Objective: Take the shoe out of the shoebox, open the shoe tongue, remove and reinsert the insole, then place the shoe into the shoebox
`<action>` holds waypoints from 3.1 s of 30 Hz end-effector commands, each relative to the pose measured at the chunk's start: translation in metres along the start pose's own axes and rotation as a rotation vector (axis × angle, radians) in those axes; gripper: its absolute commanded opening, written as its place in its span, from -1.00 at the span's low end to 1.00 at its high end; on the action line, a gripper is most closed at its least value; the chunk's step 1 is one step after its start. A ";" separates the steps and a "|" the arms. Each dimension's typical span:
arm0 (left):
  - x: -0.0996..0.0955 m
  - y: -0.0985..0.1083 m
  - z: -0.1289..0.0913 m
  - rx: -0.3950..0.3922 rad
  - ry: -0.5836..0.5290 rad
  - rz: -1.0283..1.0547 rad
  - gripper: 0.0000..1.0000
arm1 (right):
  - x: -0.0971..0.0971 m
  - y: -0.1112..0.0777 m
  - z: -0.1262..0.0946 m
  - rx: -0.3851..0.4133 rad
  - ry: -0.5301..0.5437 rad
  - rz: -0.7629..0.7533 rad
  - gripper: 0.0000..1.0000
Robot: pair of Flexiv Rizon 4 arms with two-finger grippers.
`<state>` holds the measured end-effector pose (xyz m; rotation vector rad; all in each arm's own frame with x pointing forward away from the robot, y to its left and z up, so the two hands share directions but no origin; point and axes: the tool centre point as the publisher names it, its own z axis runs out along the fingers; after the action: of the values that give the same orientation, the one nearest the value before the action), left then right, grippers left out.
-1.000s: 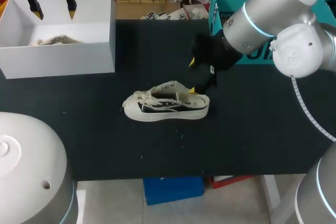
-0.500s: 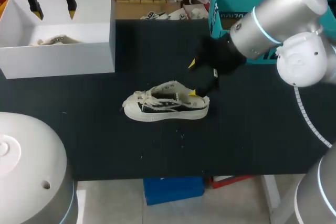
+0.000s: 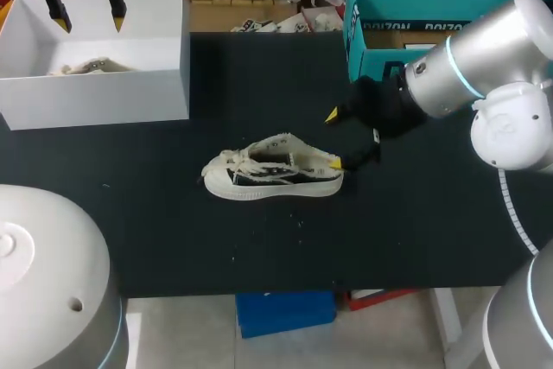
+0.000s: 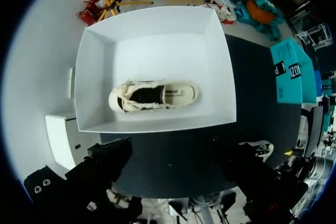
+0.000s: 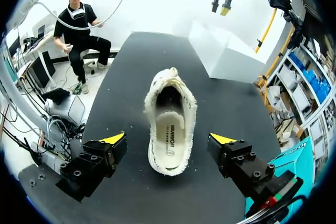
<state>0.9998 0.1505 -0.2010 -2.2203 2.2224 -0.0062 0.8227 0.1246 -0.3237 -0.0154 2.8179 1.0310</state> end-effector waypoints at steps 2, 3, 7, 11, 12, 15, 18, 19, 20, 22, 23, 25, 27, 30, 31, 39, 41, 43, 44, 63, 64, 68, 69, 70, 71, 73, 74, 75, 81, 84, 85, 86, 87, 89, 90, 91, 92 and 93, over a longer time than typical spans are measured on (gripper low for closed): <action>0.000 0.000 0.000 -0.001 -0.001 -0.001 1.00 | -0.009 -0.011 0.023 -0.053 0.015 -0.009 1.00; 0.000 0.000 0.000 -0.001 -0.001 -0.001 1.00 | -0.010 -0.012 0.025 -0.055 0.018 -0.010 1.00; 0.000 0.000 0.000 -0.001 -0.001 -0.001 1.00 | -0.011 -0.021 0.034 -0.066 0.029 0.005 1.00; 0.000 0.000 0.000 -0.001 -0.001 -0.001 1.00 | -0.008 -0.028 0.043 -0.077 0.041 0.024 1.00; 0.000 0.000 0.000 -0.001 -0.001 -0.001 1.00 | -0.007 -0.030 0.045 -0.078 0.042 0.025 1.00; 0.000 0.000 0.000 -0.001 -0.001 -0.001 1.00 | -0.005 -0.036 0.050 -0.085 0.044 0.041 1.00; 0.000 0.000 0.000 -0.001 -0.001 -0.001 1.00 | -0.003 -0.043 0.055 -0.091 0.044 0.053 1.00; 0.000 0.000 0.000 -0.001 -0.001 -0.001 1.00 | -0.002 -0.045 0.056 -0.091 0.045 0.056 1.00; 0.000 0.000 0.000 -0.001 -0.001 -0.001 1.00 | -0.002 -0.047 0.058 -0.094 0.045 0.060 1.00; 0.000 0.000 0.000 -0.001 -0.001 -0.001 1.00 | -0.003 -0.050 0.060 -0.097 0.044 0.062 1.00; 0.000 0.000 0.000 -0.001 -0.001 -0.001 1.00 | -0.003 -0.052 0.061 -0.098 0.042 0.066 1.00; 0.000 0.000 0.000 -0.001 -0.001 -0.001 1.00 | -0.005 -0.054 0.062 -0.102 0.041 0.068 1.00; 0.000 0.000 0.000 -0.001 -0.001 -0.001 1.00 | -0.006 -0.056 0.064 -0.104 0.039 0.070 1.00; 0.000 0.000 0.000 -0.001 -0.001 -0.001 1.00 | -0.008 -0.060 0.068 -0.108 0.040 0.072 1.00; 0.000 0.000 0.000 -0.001 -0.001 -0.001 1.00 | -0.009 -0.060 0.068 -0.110 0.041 0.073 1.00; 0.000 0.000 0.000 -0.001 -0.001 -0.001 1.00 | -0.011 -0.058 0.080 -0.125 0.055 0.078 1.00; 0.000 0.000 0.000 -0.001 -0.001 -0.001 1.00 | -0.011 -0.058 0.082 -0.129 0.055 0.079 1.00; 0.000 0.000 0.000 -0.001 -0.001 -0.001 1.00 | -0.010 -0.057 0.084 -0.131 0.056 0.080 1.00; 0.000 0.000 0.000 -0.001 -0.001 -0.001 1.00 | -0.010 -0.058 0.085 -0.132 0.057 0.080 1.00; 0.000 0.000 0.000 -0.001 -0.001 -0.001 1.00 | -0.006 -0.065 0.098 -0.129 0.077 0.104 -1.00; 0.000 0.000 0.000 -0.001 -0.001 -0.001 1.00 | -0.006 -0.065 0.098 -0.129 0.077 0.104 -1.00; 0.000 0.000 0.000 -0.001 -0.001 -0.001 1.00 | -0.006 -0.065 0.098 -0.129 0.077 0.104 -1.00; 0.000 0.000 0.000 -0.001 -0.001 -0.001 1.00 | -0.006 -0.065 0.098 -0.129 0.077 0.104 -1.00; 0.005 0.002 -0.002 0.002 -0.037 0.001 1.00 | -0.006 -0.065 0.098 -0.129 0.077 0.104 -1.00; 0.012 0.005 -0.004 0.003 -0.049 0.006 1.00 | -0.006 -0.065 0.098 -0.129 0.077 0.104 -1.00; 0.025 0.011 -0.009 -0.006 -0.075 0.011 1.00 | -0.006 -0.065 0.098 -0.129 0.077 0.104 -1.00; 0.031 0.015 -0.009 -0.016 -0.084 0.015 1.00 | -0.006 -0.065 0.098 -0.129 0.077 0.104 -1.00; 0.040 0.019 -0.009 -0.029 -0.096 0.015 1.00 | -0.006 -0.065 0.098 -0.129 0.077 0.104 -1.00; 0.085 0.046 -0.011 -0.026 -0.128 0.021 1.00 | -0.006 -0.065 0.098 -0.129 0.077 0.104 -1.00; 0.102 0.058 -0.009 -0.047 -0.133 0.008 1.00 | -0.006 -0.065 0.098 -0.129 0.077 0.104 -1.00; 0.108 0.063 -0.009 -0.043 -0.136 0.008 1.00 | -0.006 -0.065 0.098 -0.129 0.077 0.104 -1.00; 0.113 0.067 -0.009 -0.042 -0.138 -0.005 1.00 | -0.006 -0.065 0.098 -0.129 0.077 0.104 -1.00; 0.118 0.071 -0.009 -0.048 -0.122 -0.008 1.00 | -0.006 -0.065 0.098 -0.129 0.077 0.104 -1.00; 0.118 0.071 -0.009 -0.048 -0.122 -0.008 1.00 | -0.006 -0.065 0.098 -0.129 0.077 0.104 -1.00; 0.118 0.071 -0.009 -0.048 -0.122 -0.008 1.00 | -0.006 -0.065 0.098 -0.129 0.077 0.104 -1.00; 0.118 0.071 -0.009 -0.048 -0.122 -0.008 1.00 | -0.006 -0.065 0.098 -0.129 0.077 0.104 -1.00; 0.118 0.071 -0.009 -0.048 -0.122 -0.008 1.00 | -0.006 -0.065 0.098 -0.129 0.077 0.104 -1.00; 0.118 0.071 -0.009 -0.048 -0.122 -0.008 1.00 | -0.006 -0.065 0.098 -0.129 0.077 0.104 -1.00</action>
<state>0.9289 0.0313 -0.1925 -2.1873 2.1713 0.1829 0.8426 0.1362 -0.4352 0.0777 2.8412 1.2630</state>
